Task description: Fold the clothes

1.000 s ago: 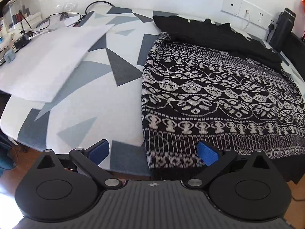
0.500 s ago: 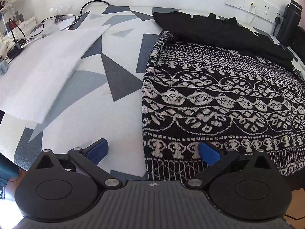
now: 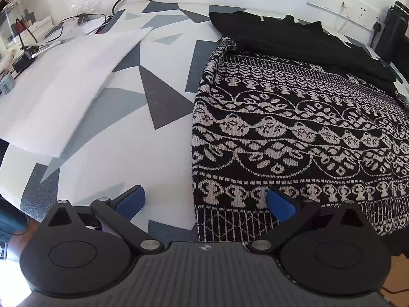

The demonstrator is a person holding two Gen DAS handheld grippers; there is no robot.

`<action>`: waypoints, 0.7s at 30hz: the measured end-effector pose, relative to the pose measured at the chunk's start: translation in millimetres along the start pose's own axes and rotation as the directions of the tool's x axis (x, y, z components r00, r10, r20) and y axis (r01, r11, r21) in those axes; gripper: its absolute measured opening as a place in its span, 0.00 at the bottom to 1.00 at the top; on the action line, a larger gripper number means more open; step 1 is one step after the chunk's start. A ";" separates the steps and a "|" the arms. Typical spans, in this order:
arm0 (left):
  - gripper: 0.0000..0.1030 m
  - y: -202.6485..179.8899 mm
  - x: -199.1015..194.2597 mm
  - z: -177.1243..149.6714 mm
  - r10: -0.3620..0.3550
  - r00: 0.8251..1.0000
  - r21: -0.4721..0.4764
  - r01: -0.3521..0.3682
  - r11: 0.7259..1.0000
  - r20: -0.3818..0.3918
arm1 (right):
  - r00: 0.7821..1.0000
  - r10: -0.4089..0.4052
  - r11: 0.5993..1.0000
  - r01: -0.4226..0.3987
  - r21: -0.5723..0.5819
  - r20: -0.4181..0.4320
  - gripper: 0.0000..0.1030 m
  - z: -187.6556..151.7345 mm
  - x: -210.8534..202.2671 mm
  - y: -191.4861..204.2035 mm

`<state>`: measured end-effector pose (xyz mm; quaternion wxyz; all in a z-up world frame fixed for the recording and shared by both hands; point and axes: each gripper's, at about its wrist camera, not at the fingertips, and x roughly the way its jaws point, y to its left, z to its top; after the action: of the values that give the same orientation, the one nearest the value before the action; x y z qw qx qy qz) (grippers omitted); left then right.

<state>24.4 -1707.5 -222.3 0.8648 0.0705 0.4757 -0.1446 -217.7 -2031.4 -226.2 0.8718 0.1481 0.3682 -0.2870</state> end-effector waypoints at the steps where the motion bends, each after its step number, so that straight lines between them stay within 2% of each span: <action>1: 1.00 -0.2 -0.2 -0.6 0.004 1.000 -0.007 -0.004 1.000 0.000 | 1.000 -0.001 1.000 0.001 0.001 0.000 0.99 0.0 0.0 0.2; 6: 1.00 0.6 0.0 0.8 0.008 1.000 -0.022 -0.008 1.000 -0.011 | 1.000 -0.007 1.000 0.007 0.007 -0.011 0.99 1.0 0.5 1.1; 21: 1.00 1.0 -2.2 -4.3 -0.003 1.000 0.002 0.003 1.000 0.020 | 0.998 -0.038 0.999 0.040 0.037 -0.057 0.99 9.0 5.1 4.1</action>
<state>20.2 -1705.0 -222.8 0.8692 0.0692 0.4670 -0.1469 -207.3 -2034.3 -223.5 0.8524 0.1654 0.3900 -0.3065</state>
